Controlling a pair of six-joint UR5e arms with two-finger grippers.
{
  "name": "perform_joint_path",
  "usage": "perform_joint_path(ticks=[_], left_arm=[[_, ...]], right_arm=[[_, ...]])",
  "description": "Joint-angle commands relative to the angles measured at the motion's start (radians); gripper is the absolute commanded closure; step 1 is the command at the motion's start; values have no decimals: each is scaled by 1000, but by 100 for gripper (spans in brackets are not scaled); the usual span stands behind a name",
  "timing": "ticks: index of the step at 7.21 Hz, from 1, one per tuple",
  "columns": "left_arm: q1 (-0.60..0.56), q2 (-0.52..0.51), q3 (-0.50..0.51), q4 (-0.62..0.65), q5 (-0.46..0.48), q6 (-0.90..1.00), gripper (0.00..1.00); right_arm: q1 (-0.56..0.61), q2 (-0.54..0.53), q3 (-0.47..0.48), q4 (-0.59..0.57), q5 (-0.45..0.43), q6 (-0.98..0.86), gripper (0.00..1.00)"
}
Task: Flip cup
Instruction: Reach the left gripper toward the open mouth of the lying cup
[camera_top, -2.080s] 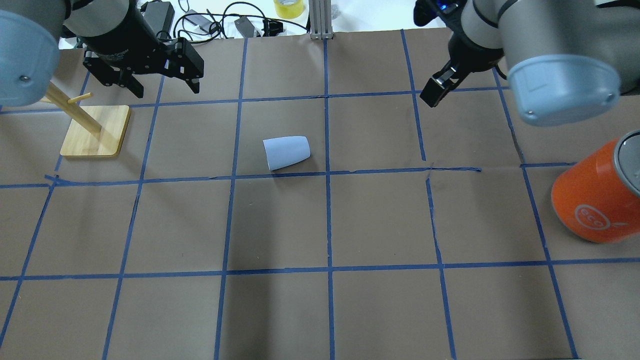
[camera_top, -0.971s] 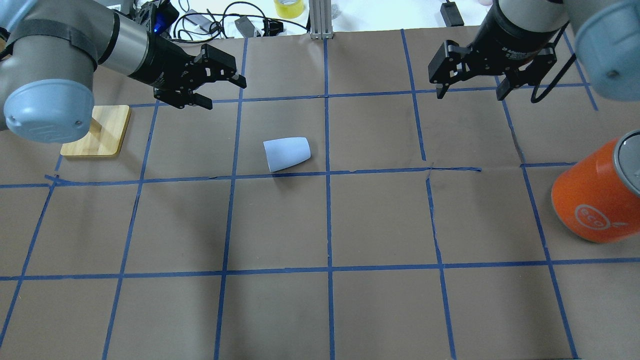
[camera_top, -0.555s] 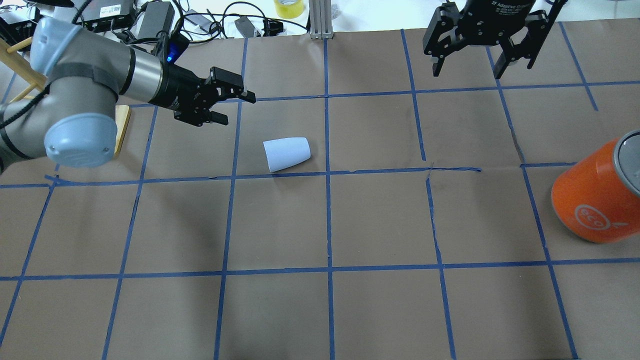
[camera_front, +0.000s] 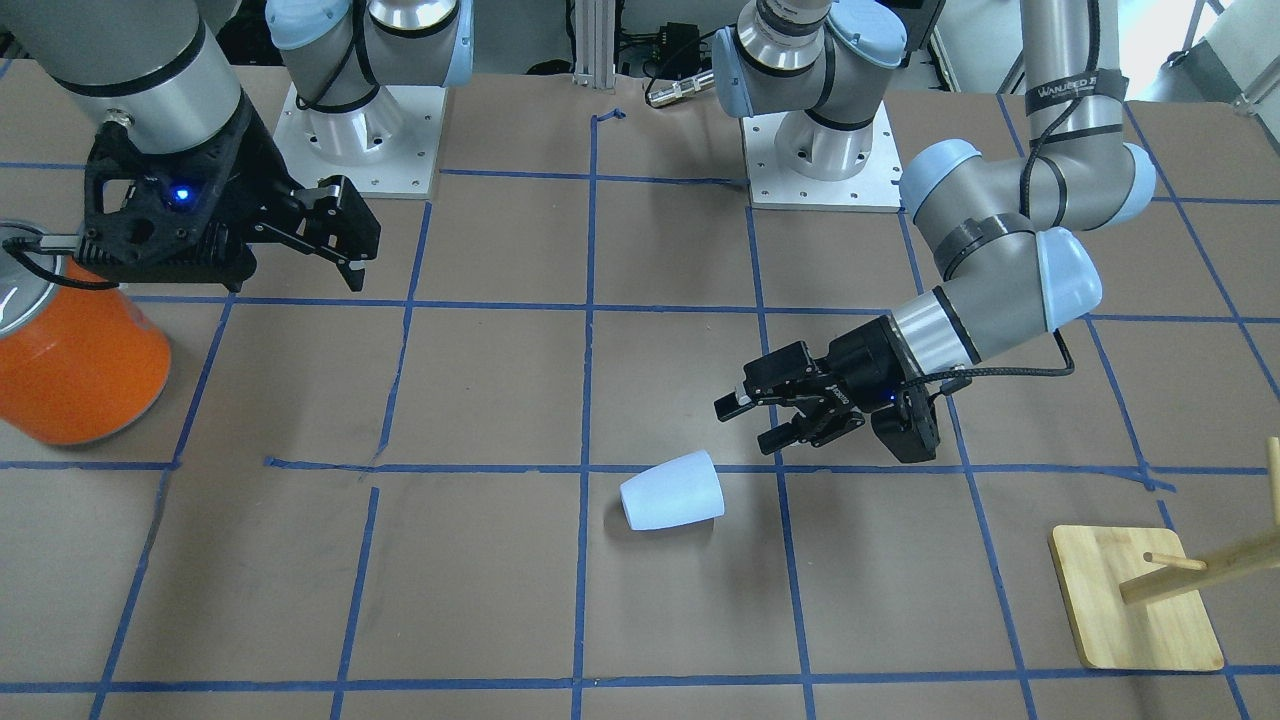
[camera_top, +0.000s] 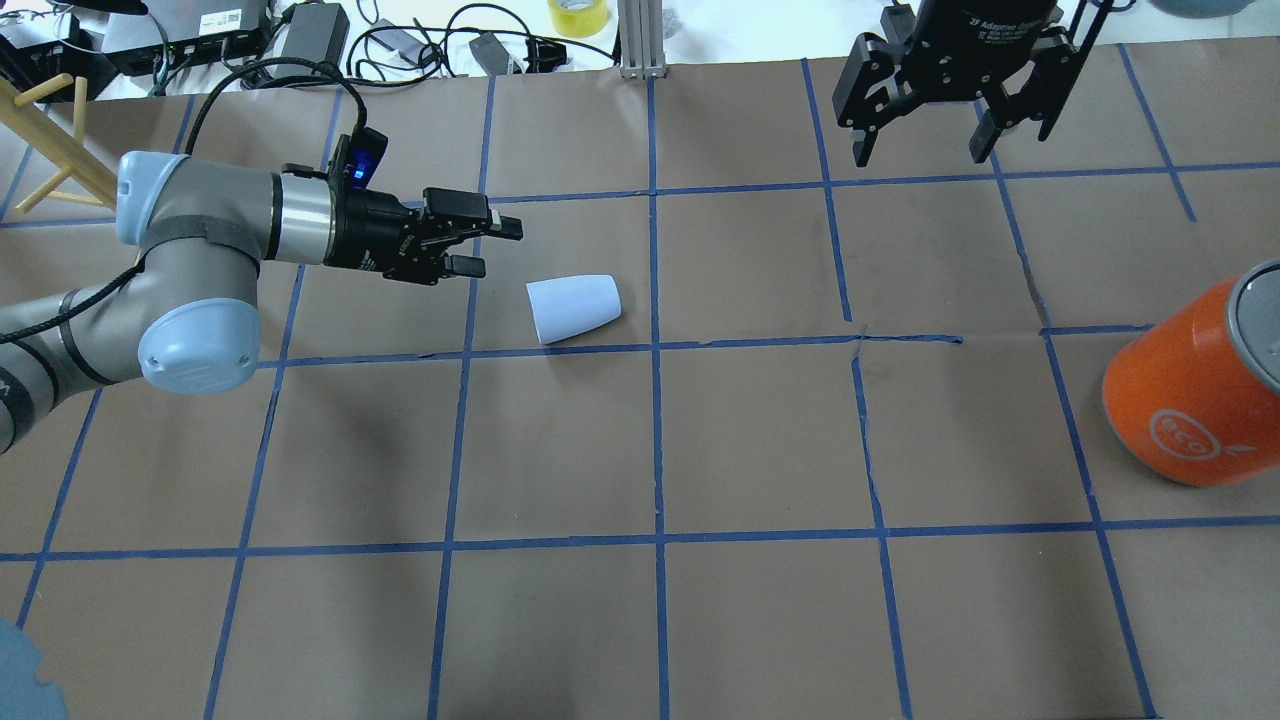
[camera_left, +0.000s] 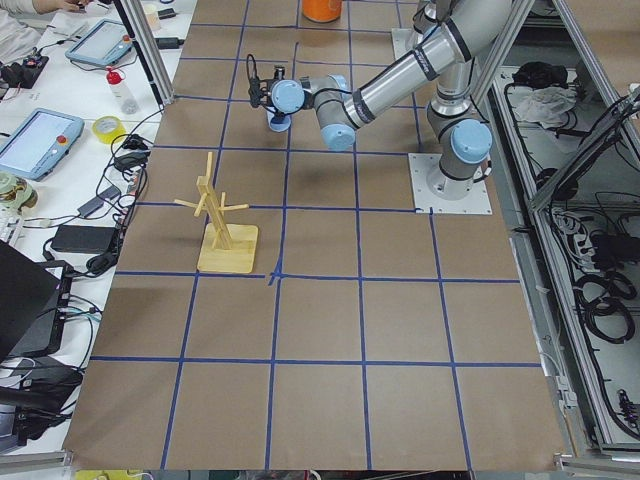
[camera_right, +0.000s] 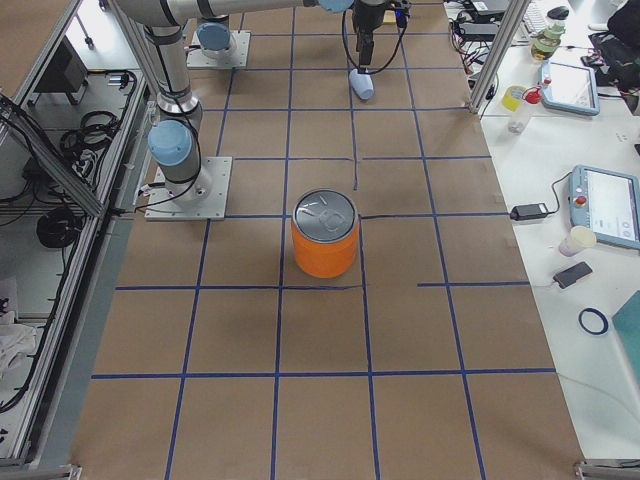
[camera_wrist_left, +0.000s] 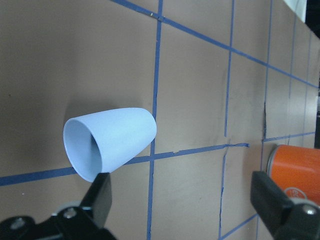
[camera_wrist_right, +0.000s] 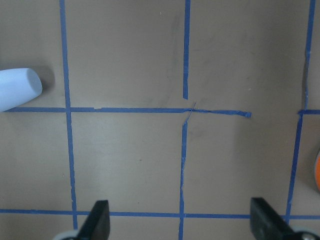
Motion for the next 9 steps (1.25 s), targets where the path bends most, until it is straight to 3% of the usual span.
perform_joint_path(ticks=[1,4,7,8,9], left_arm=[[9,-65,-1,-1,5,78,0],[11,-151,-1,12,-4,75,0],[8,-198,-13,76,-61,74,2],[8,-214,-14,80,-127,74,2],[2,-227,-13,87,-129,75,6]], right_arm=[[0,-10,39,-85,1,-20,0],[2,-18,40,-86,-12,-23,0],[2,-20,40,-86,-15,-22,0],[2,-20,40,-86,-15,-22,0],[0,-23,40,-86,-18,-22,0]])
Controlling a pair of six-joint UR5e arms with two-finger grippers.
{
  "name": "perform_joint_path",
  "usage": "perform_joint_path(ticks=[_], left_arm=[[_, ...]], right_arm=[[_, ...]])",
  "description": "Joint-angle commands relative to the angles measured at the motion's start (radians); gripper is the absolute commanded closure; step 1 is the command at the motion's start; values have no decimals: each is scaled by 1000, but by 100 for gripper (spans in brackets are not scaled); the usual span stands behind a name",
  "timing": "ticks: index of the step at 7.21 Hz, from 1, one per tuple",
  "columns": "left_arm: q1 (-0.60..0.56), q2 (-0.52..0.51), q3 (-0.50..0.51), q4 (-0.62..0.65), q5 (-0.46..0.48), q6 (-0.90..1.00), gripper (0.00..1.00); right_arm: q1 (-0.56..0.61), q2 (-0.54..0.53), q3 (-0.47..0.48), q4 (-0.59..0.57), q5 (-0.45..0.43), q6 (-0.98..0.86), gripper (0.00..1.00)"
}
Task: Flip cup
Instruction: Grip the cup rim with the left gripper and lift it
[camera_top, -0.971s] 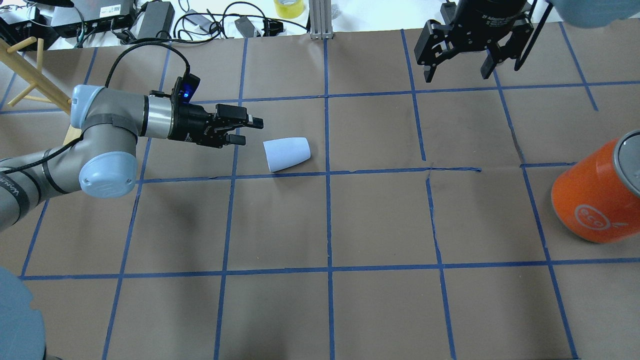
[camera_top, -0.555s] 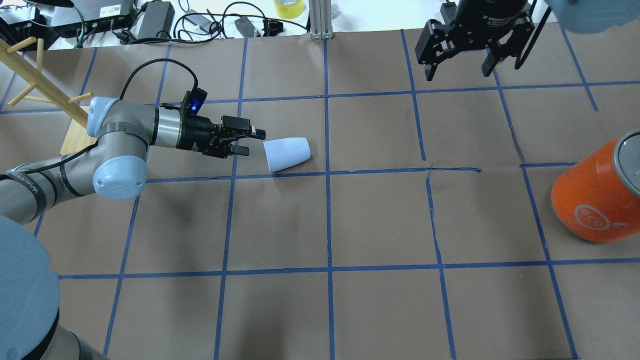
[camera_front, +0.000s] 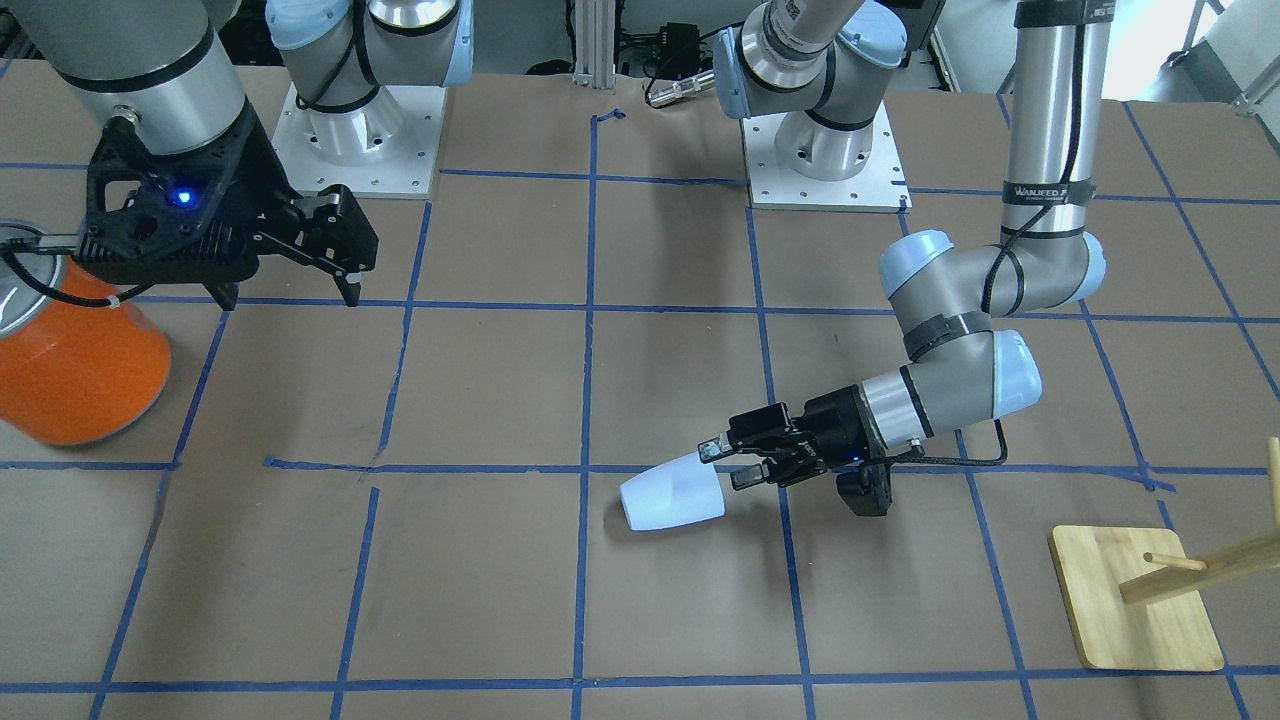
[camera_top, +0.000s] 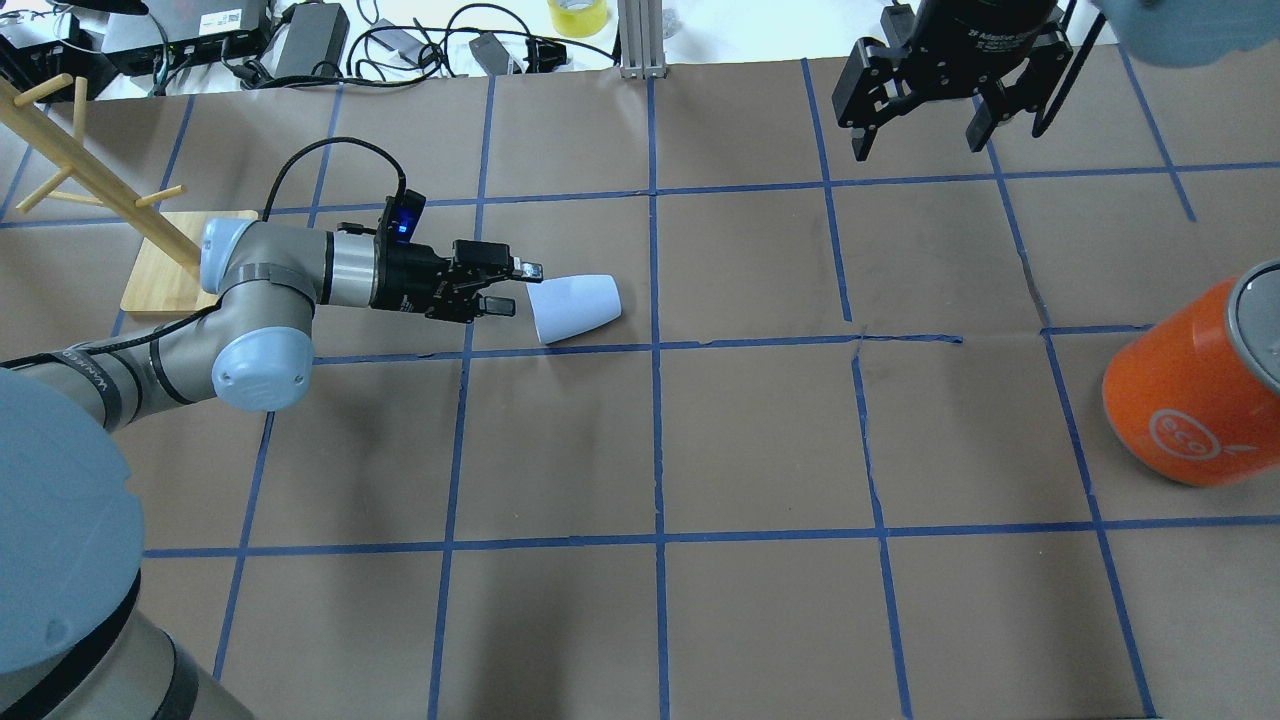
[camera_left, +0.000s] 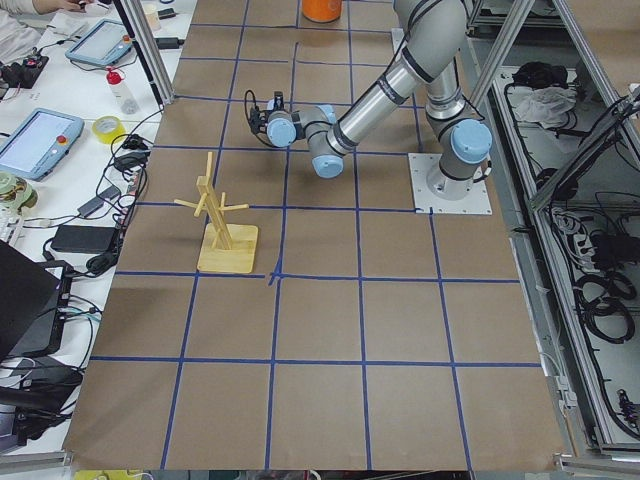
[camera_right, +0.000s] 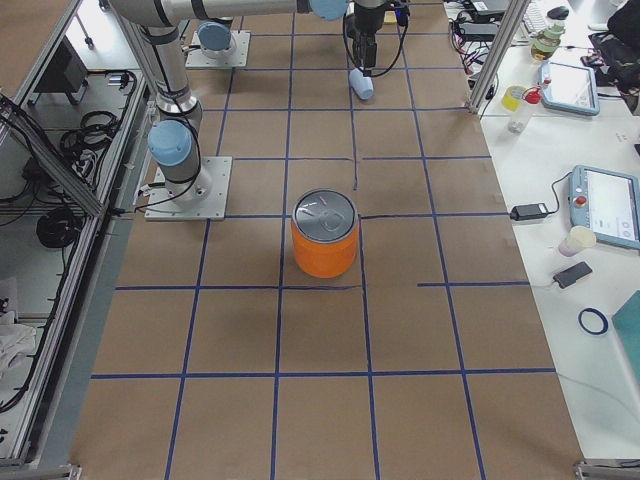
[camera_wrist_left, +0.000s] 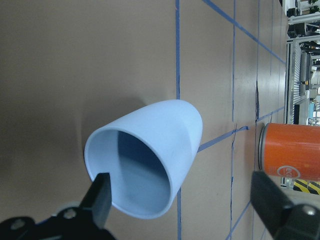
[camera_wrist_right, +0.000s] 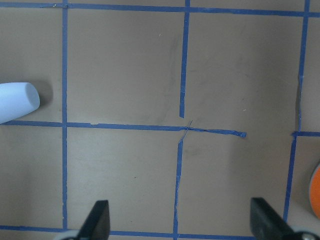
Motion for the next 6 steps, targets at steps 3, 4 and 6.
perform_joint_path(ticks=[3,4,6], left_arm=[[-15,-40,7,19,-31,-5,12],[-15,-53,7,19,-33,-5,15],[-32,-65,12,19,-86,-10,35]], right_arm=[[0,-2,0,0,-1,2,0],[0,-2,0,0,-1,0,0],[0,-2,0,0,-1,0,0]])
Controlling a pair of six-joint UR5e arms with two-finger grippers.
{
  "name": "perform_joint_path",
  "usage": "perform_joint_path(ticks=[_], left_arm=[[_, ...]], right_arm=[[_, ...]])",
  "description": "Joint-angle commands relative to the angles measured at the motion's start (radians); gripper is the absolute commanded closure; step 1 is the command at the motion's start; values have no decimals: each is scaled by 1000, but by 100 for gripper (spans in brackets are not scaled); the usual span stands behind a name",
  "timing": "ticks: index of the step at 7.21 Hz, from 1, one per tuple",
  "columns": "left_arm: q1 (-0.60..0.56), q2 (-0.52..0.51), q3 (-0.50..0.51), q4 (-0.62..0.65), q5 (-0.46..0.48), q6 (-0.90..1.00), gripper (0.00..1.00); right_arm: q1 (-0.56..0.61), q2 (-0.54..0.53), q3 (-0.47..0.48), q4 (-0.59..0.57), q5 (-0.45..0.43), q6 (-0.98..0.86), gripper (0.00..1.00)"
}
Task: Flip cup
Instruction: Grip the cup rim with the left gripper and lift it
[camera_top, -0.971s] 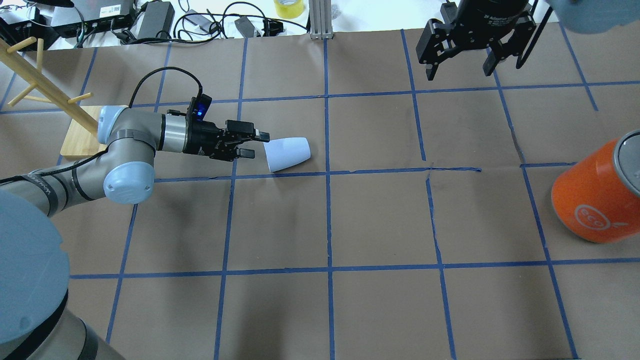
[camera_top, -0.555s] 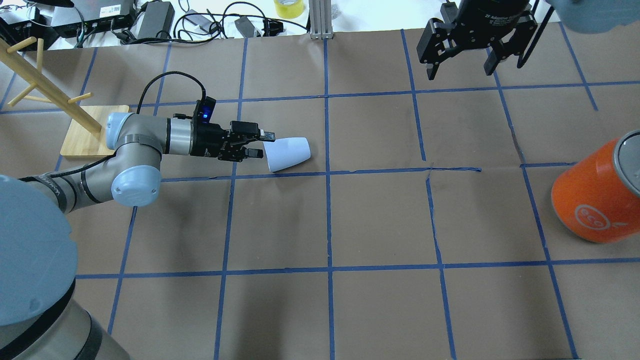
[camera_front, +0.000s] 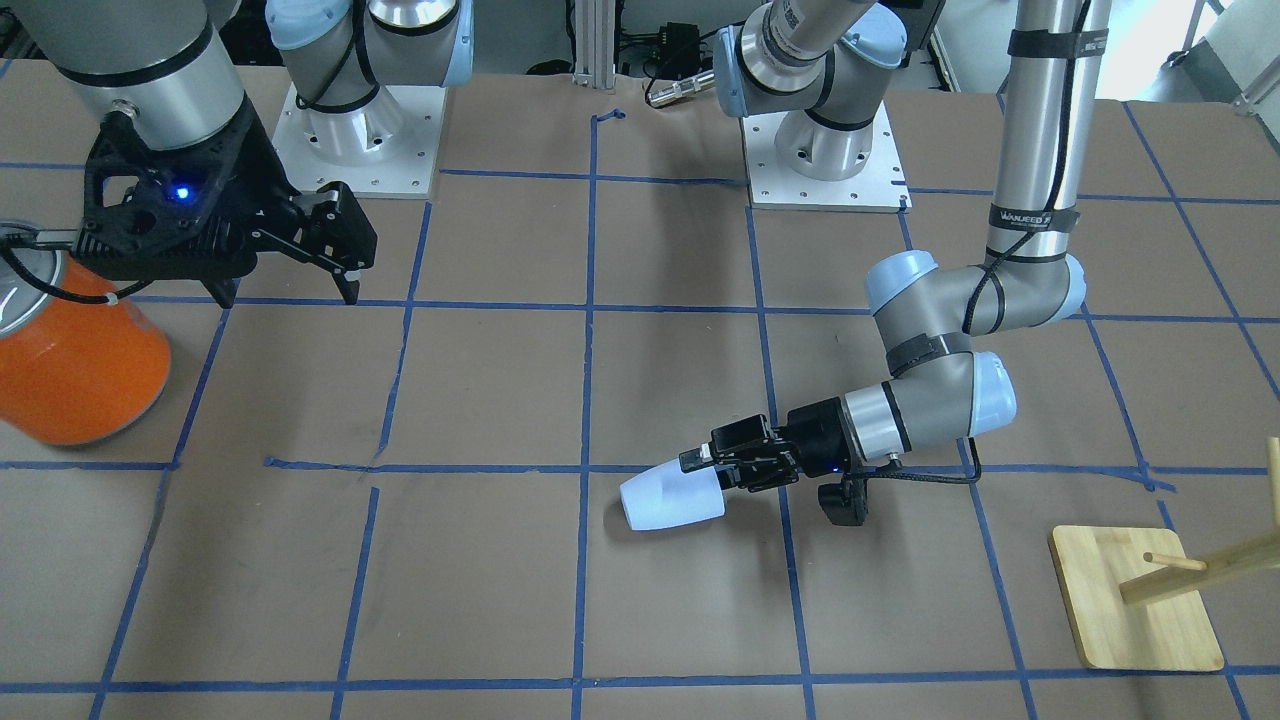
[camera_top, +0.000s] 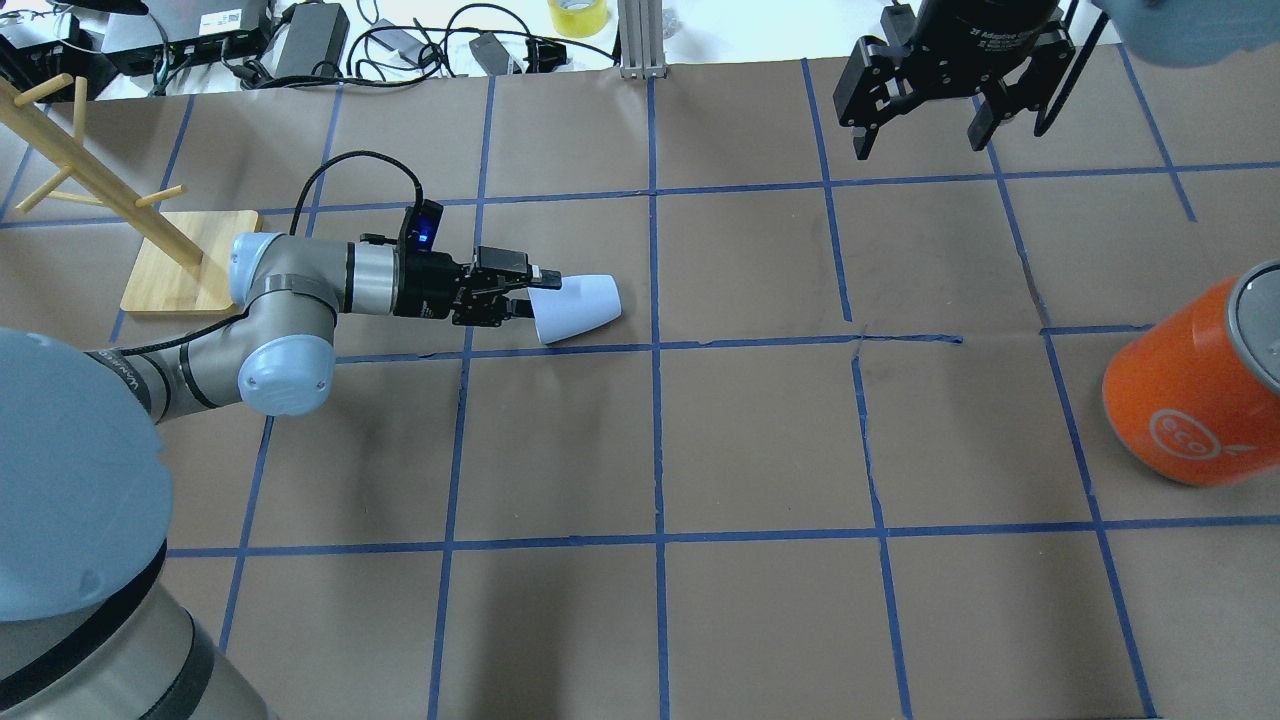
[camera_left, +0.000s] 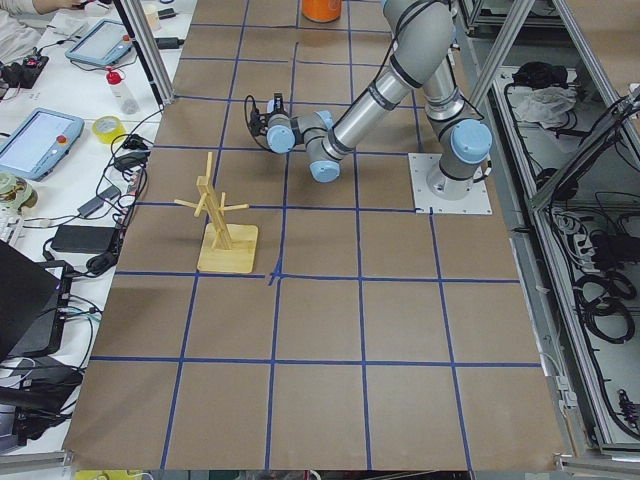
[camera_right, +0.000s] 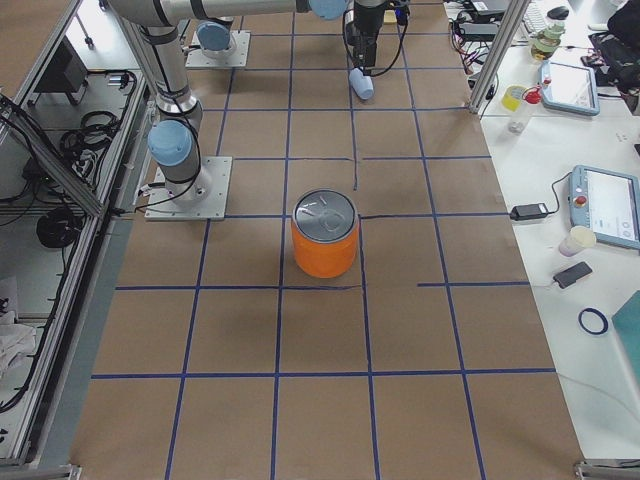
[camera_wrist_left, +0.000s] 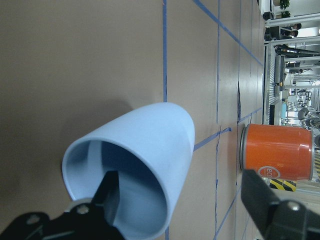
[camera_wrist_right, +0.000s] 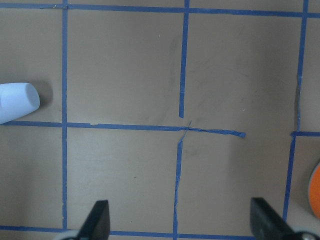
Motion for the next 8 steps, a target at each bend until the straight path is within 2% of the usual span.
perform_joint_path(ticks=[1,2,3,4,6,8], left_arm=[[-18,-7,15,0,-22,-6,52],[-28,-7,22,0,-20,-4,77],[-28,-6,26,23,-17,-27,94],[-31,-7,32,54,-18,-134,100],[-32,9,38,117,-3,-263,100],[-51,51,127,187,17,-537,100]], right_arm=[[0,0,0,0,0,-1,0],[0,0,0,0,0,1,0],[0,0,0,0,0,1,0],[0,0,2,0,0,-1,0],[0,0,2,0,0,-1,0],[0,-2,3,0,2,4,0]])
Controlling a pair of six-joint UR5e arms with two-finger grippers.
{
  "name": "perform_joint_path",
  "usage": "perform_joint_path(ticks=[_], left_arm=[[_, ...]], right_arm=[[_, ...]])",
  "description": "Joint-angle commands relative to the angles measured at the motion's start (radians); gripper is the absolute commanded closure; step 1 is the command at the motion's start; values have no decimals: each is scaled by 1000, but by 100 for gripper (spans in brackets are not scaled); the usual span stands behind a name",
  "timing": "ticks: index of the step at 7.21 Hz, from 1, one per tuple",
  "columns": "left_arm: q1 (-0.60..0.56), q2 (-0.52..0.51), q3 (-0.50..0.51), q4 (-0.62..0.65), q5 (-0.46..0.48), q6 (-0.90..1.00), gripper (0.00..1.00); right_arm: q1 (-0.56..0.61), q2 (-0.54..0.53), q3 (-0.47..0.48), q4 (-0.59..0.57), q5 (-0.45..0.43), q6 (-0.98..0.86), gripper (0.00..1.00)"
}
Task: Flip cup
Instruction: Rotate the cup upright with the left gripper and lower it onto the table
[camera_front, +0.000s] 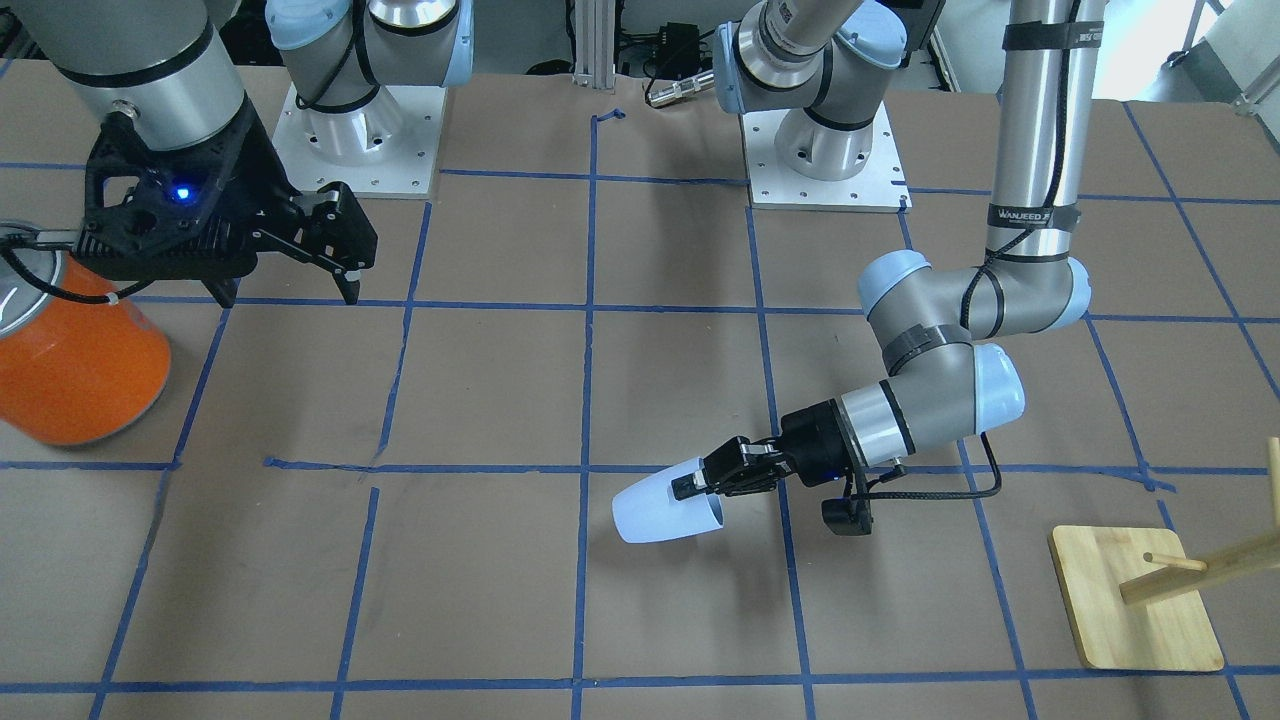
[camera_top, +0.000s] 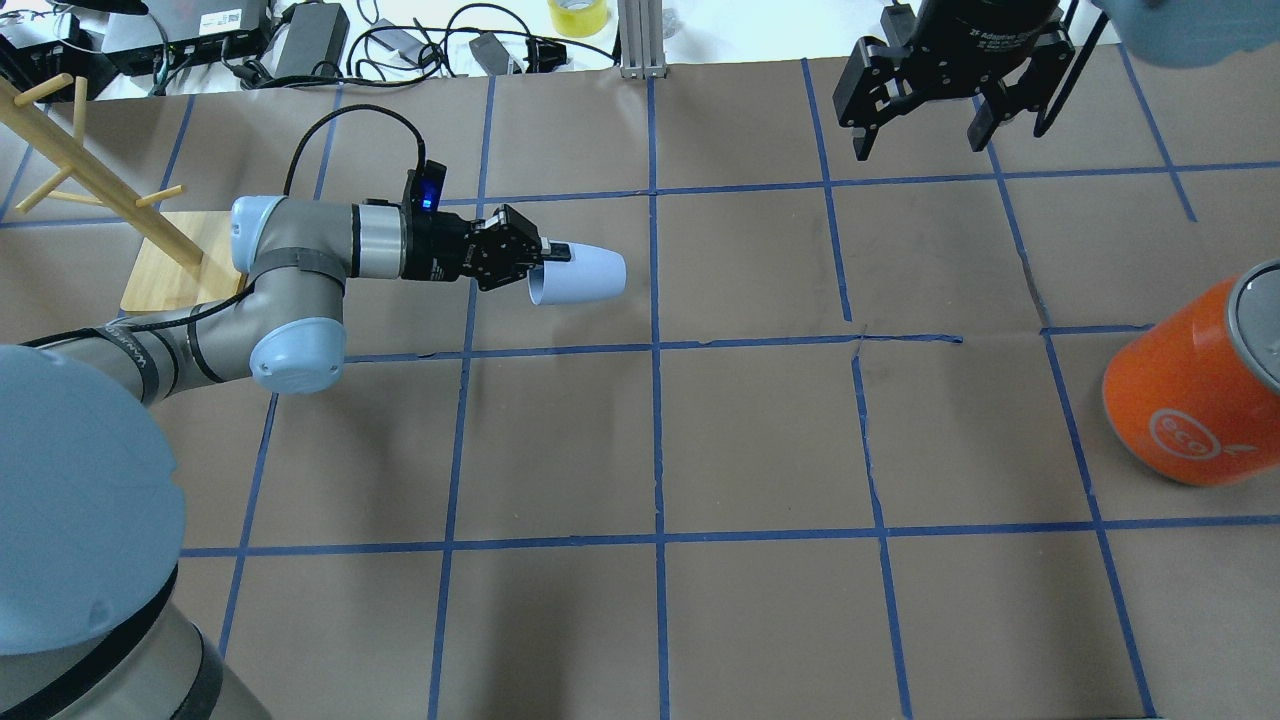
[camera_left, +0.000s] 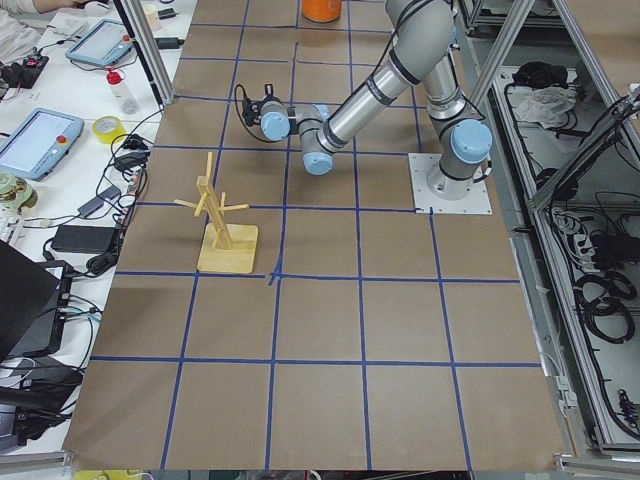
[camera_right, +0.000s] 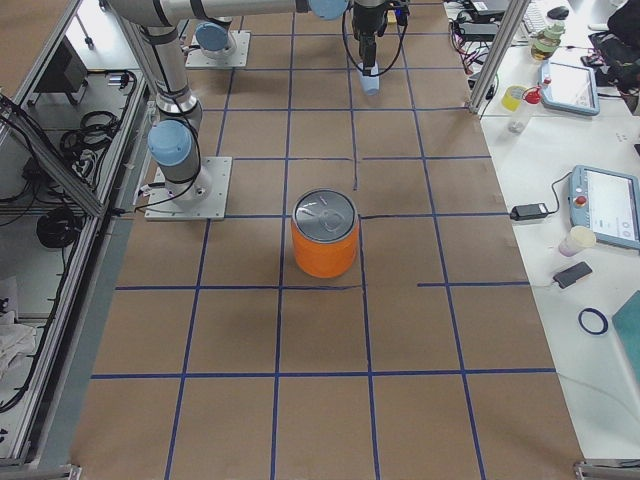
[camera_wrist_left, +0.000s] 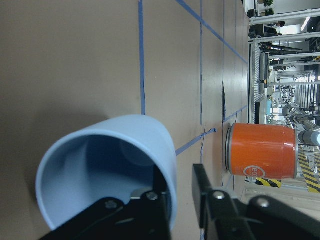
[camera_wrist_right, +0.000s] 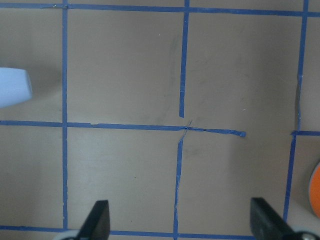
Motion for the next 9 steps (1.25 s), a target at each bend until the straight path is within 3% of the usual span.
perform_joint_path(ticks=[1,4,5,8,9], left_arm=[[-27,45,116,43,125,-250,100],[-54,91,150,3,455,-258,100],[-79,105,153,-32,649,-219,100],[-85,145,272,-352,998,121,100],[-73,145,309,-418,1012,215,100]], right_arm=[[0,0,1,0,1,1,0],[0,1,1,-2,7,3,0],[0,0,1,-2,7,3,0],[0,0,1,0,8,3,0],[0,0,1,-2,10,3,0]])
